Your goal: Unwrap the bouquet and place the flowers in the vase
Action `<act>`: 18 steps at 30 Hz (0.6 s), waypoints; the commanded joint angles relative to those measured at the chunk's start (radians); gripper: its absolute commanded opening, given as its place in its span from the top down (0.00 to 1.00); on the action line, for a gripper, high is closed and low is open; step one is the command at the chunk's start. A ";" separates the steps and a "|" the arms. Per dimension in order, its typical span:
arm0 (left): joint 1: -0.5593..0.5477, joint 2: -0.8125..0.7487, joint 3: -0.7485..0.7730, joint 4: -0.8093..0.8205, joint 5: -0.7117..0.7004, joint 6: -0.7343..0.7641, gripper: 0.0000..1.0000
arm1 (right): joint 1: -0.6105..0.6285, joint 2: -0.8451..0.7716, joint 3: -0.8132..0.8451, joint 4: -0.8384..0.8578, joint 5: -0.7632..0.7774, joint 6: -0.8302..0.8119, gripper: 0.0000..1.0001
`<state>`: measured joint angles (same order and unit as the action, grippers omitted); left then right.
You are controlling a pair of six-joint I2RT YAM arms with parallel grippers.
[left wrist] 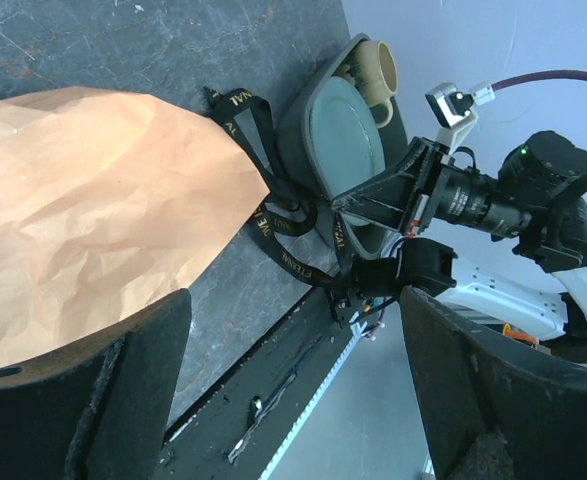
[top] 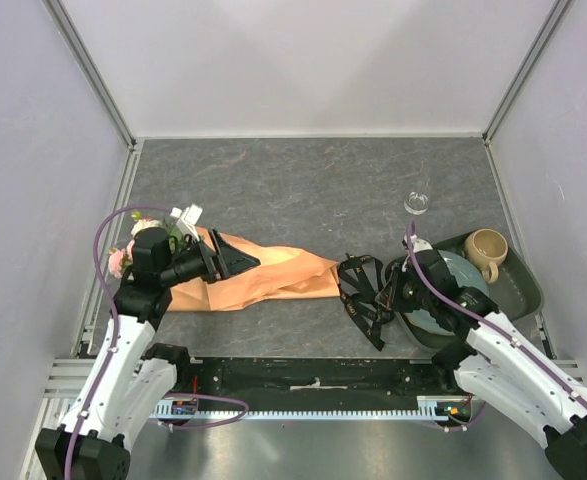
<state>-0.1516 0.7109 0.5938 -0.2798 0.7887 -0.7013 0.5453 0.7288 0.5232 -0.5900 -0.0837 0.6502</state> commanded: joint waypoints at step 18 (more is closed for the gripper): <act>0.007 -0.047 0.153 -0.223 -0.092 0.144 0.12 | 0.304 0.134 0.161 0.151 0.370 -0.017 0.19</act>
<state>-0.1516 0.6418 0.6319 -0.4511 0.7521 -0.6964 0.6868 0.7803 0.5797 -0.5056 0.1047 0.6487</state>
